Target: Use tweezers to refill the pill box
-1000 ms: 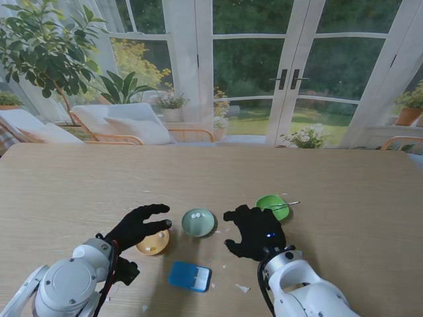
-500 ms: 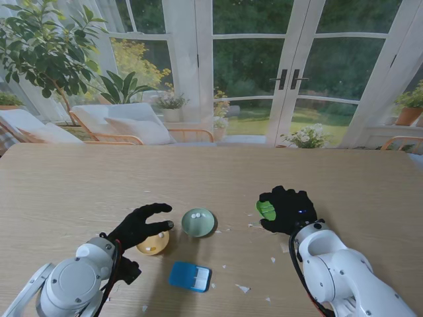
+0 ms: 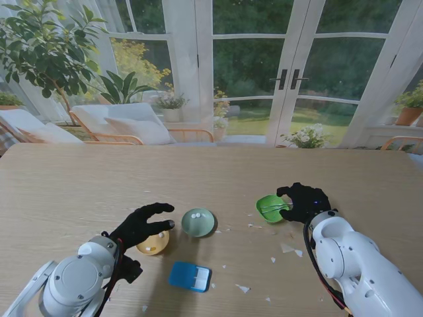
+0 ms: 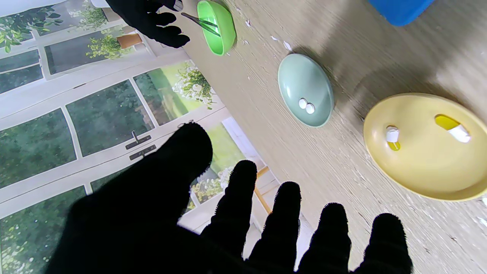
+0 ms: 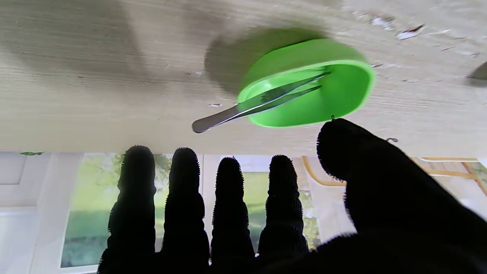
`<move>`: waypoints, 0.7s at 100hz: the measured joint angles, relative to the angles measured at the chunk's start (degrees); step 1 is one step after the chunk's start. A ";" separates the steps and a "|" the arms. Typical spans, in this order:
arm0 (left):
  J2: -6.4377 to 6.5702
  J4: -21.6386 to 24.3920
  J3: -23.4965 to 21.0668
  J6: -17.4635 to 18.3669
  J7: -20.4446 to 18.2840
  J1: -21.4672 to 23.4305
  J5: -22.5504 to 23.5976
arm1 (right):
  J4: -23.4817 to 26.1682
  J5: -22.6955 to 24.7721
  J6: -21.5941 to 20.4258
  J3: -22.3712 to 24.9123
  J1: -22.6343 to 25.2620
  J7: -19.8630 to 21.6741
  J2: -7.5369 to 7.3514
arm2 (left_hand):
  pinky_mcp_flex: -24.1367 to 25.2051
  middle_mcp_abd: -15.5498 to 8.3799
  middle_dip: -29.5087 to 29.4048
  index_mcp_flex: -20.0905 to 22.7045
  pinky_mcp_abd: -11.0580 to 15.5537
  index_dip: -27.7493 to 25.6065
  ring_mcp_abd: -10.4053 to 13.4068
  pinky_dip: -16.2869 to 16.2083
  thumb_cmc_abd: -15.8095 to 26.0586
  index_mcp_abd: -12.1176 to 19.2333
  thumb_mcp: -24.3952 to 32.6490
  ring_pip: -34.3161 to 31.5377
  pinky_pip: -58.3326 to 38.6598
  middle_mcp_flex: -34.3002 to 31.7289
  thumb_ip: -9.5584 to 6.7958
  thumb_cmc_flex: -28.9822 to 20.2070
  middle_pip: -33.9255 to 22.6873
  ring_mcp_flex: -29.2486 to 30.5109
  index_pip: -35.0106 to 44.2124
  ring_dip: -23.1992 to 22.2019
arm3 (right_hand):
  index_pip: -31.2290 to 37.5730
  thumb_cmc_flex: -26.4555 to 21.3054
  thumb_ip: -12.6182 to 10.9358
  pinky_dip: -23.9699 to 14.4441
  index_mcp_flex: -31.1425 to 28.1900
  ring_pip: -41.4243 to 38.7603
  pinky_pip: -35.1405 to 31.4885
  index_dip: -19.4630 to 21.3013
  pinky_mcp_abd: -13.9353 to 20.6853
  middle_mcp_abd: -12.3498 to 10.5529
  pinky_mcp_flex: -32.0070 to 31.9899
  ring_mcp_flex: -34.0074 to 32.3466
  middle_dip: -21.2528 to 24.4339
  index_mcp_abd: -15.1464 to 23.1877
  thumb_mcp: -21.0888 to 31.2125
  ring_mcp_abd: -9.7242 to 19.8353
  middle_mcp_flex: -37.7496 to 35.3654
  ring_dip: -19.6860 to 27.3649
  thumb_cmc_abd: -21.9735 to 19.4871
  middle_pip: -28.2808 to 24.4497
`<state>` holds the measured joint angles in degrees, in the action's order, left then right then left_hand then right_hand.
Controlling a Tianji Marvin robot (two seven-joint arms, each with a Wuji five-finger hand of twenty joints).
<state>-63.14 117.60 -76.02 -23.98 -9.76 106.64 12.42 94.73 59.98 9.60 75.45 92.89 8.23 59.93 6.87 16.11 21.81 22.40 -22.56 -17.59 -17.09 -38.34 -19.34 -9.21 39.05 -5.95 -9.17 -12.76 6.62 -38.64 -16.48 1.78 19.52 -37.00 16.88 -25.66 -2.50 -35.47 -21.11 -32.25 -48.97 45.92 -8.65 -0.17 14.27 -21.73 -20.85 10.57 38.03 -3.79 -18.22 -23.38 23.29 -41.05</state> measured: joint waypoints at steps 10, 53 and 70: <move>0.00 -0.11 0.17 -0.23 0.01 -0.18 0.00 | -2.33 -1.65 1.36 -1.03 -1.92 -0.92 -0.02 | -0.01 0.00 0.00 0.00 0.00 0.00 0.00 0.33 0.00 0.39 0.00 0.00 0.00 0.00 0.00 0.00 -0.02 0.00 0.51 0.00 | 2.31 -0.01 -0.02 0.01 -0.68 -1.40 -2.15 1.35 0.02 0.00 0.49 -0.65 -0.36 0.11 -0.64 -0.07 -0.62 -0.70 1.28 -0.89; 0.00 -0.55 0.72 -1.48 0.08 -1.01 0.09 | -7.48 -4.10 3.79 -3.68 -6.20 -0.79 0.01 | -0.01 0.00 0.00 0.01 0.03 0.00 0.03 0.46 0.00 1.80 -0.51 0.00 0.00 0.00 0.00 -0.66 -0.16 0.00 1.71 0.01 | 4.83 0.48 0.85 -5.84 -1.90 -12.95 -17.44 3.92 1.56 -3.75 5.46 -8.34 -9.94 11.71 -1.20 -1.56 -7.23 -7.33 2.64 -9.56; -0.01 -0.69 0.85 -1.75 0.03 -1.24 0.02 | -9.31 -7.80 3.65 -4.12 -7.26 -0.75 0.01 | -0.01 0.00 0.58 0.03 0.50 0.00 0.12 0.46 0.00 2.11 -0.51 0.00 0.00 0.00 -0.01 -0.66 -0.17 0.00 2.36 0.29 | 5.23 -1.02 1.49 -7.12 -2.63 -14.52 -20.77 3.92 2.50 -3.93 7.13 -9.82 -12.24 12.44 -1.79 -1.54 -7.21 -8.39 3.97 -10.41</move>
<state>-63.15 116.90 -75.18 -25.74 -9.73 105.40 12.45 85.42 52.18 13.25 71.32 85.63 7.49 59.94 6.86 16.10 22.39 22.43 -22.06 -17.58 -16.98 -37.88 -19.34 -7.10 38.53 -5.95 -9.17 -12.76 6.61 -39.31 -16.65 1.78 21.88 -36.71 22.11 -26.68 -1.01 -42.59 -23.74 -46.77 -69.74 49.85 -6.15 -4.10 21.40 -31.55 -33.09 23.01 36.24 -5.33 -25.43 -31.77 27.26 -51.45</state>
